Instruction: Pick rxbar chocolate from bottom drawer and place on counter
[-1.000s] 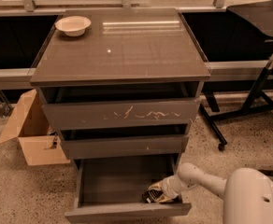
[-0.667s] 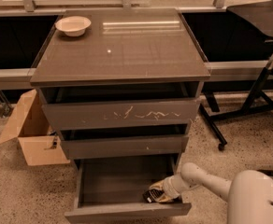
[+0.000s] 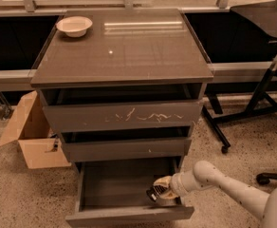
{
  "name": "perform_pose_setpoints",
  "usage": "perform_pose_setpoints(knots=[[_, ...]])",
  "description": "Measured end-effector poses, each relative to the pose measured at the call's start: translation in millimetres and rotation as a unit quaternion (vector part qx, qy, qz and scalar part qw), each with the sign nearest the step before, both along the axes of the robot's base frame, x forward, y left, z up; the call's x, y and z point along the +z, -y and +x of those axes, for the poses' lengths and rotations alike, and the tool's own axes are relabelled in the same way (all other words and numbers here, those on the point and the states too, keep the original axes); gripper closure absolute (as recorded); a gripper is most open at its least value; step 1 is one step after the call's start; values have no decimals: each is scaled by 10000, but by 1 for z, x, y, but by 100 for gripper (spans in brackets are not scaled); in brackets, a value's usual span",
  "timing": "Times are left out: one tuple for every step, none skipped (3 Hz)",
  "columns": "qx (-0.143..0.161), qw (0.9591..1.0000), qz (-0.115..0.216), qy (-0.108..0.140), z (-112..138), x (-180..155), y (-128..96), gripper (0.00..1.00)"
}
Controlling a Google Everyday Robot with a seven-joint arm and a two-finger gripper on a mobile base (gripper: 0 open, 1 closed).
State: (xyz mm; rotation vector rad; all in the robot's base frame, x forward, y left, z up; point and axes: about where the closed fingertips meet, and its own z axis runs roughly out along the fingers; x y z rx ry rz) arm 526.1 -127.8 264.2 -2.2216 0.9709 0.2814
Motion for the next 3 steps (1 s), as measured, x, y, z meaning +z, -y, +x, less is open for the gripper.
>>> perform_pose_setpoints(knots=[[226, 9989, 141, 394, -17, 47, -2, 100], [256, 9987, 181, 412, -17, 50, -4, 100], [530, 9955, 537, 574, -18, 77, -16, 100]])
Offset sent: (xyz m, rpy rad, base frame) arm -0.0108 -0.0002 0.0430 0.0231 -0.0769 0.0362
